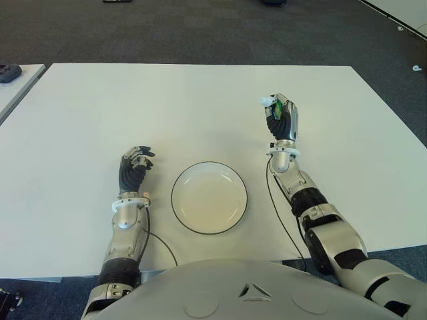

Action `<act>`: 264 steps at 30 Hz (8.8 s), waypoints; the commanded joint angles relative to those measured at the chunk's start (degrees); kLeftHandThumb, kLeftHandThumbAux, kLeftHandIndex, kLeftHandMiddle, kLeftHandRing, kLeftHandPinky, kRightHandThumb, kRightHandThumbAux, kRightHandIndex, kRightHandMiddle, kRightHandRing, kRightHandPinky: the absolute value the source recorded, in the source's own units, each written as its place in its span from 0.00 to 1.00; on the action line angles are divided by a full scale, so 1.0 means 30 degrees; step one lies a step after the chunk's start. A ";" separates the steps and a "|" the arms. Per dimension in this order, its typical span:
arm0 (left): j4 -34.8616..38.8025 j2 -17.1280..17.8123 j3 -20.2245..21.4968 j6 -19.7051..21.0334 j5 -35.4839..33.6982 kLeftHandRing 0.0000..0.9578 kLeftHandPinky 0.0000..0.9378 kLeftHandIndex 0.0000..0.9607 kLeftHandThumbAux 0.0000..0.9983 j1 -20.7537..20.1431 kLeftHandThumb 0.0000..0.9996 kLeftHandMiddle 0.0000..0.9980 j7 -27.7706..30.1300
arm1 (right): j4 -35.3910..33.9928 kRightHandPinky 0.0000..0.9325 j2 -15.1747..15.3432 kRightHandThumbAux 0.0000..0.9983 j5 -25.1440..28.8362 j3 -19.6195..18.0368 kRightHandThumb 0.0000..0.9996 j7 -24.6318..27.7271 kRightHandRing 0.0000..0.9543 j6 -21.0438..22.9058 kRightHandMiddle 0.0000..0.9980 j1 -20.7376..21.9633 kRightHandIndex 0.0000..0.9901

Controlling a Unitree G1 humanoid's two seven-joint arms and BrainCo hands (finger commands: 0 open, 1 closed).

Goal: Put the toothpaste on the table into the plate.

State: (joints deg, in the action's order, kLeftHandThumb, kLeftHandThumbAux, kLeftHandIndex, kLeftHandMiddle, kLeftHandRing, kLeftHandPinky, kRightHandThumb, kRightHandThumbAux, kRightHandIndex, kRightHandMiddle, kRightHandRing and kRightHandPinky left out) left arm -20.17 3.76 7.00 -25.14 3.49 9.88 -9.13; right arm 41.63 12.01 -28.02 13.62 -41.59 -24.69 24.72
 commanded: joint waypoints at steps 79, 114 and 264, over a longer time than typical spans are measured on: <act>0.0081 0.0104 -0.0226 0.1234 0.0735 0.67 0.66 0.41 0.68 -0.0372 0.83 0.50 -0.0153 | -1.3548 0.40 0.3129 0.63 -0.4097 0.5654 0.60 1.9624 0.38 0.0517 0.38 -0.5596 0.32; -0.0317 0.0115 -0.0151 0.0974 0.0656 0.66 0.64 0.41 0.68 -0.0500 0.83 0.50 -0.0210 | -1.5634 0.00 0.3176 0.14 -0.5717 0.5409 0.42 1.8952 0.00 0.2133 0.00 -0.6461 0.00; -0.0638 0.0268 -0.0387 0.0234 -0.0079 0.67 0.66 0.41 0.68 -0.0869 0.83 0.50 0.0554 | -0.7711 0.46 -0.3630 0.73 0.7383 -0.3659 0.71 1.2653 0.45 0.4828 0.44 -0.8398 0.42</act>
State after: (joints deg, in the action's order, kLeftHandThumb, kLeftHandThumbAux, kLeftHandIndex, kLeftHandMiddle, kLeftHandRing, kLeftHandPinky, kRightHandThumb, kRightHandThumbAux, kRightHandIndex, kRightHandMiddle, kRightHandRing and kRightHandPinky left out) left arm -20.93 4.16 5.90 -24.06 3.35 7.96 -8.48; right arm 18.04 1.21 -5.51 2.64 -3.36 -10.83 -0.99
